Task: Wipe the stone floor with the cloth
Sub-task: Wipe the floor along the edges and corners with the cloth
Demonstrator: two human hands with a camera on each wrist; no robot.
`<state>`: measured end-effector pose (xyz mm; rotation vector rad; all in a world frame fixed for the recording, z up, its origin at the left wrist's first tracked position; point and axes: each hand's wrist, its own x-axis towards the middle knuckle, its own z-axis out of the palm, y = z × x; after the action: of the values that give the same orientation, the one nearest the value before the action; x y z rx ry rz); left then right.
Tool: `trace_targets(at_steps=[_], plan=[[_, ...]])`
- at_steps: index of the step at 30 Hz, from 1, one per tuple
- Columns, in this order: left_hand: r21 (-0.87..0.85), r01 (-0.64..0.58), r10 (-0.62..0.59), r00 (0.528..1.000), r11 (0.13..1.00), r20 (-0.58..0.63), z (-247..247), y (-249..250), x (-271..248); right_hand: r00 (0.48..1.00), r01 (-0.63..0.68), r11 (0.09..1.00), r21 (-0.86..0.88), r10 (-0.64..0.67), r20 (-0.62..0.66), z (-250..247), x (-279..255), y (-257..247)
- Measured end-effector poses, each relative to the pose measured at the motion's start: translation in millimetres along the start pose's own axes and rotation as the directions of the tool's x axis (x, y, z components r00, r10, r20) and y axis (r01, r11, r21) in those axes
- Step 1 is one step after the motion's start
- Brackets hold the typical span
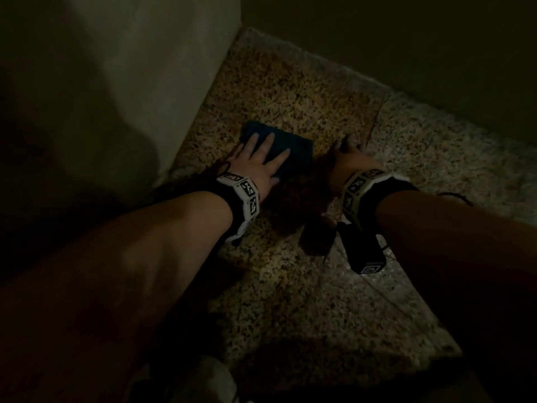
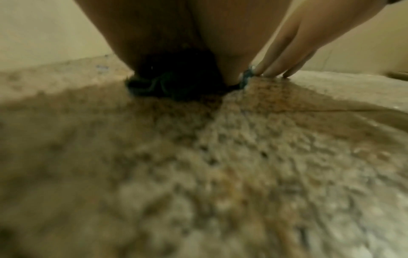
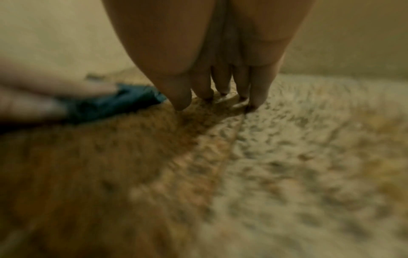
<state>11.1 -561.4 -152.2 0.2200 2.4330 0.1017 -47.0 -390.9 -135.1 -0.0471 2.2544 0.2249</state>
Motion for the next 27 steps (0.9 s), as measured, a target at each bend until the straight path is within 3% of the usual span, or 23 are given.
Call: trace_targets(at_steps=[5,11,14,19,23,27], plan=[[-0.041,0.043,-0.04,0.998,0.998,0.056,1.7,0.0,-13.7,1.0,0.02,1.0,0.001,-0.02,-0.021,4.6,-15.1,3.6],[0.038,0.061,-0.063,0.995,0.997,0.082,30.3,-22.4,-49.2,0.994,-0.047,0.999,-0.011,0.045,-0.1,9.1,-25.3,-6.3],[0.001,0.1,-0.099,0.989,0.995,0.106,36.4,-26.6,-61.4,0.994,-0.084,0.992,0.098,0.09,-0.064,3.6,-27.4,-20.8],[-0.037,0.108,-0.103,0.988,0.993,0.119,35.7,-30.6,-63.6,0.977,0.175,0.985,0.012,-0.172,-0.128,5.6,-21.7,-41.5],[0.069,0.046,-0.053,0.994,0.997,0.099,22.6,-45.6,-50.5,0.978,0.193,0.981,0.024,-0.191,-0.084,11.5,-15.6,-47.0],[-0.019,0.102,-0.1,0.99,0.995,0.098,-8.0,-58.3,-7.0,0.977,0.197,0.98,0.005,-0.196,-0.08,14.1,-11.9,-48.0]])
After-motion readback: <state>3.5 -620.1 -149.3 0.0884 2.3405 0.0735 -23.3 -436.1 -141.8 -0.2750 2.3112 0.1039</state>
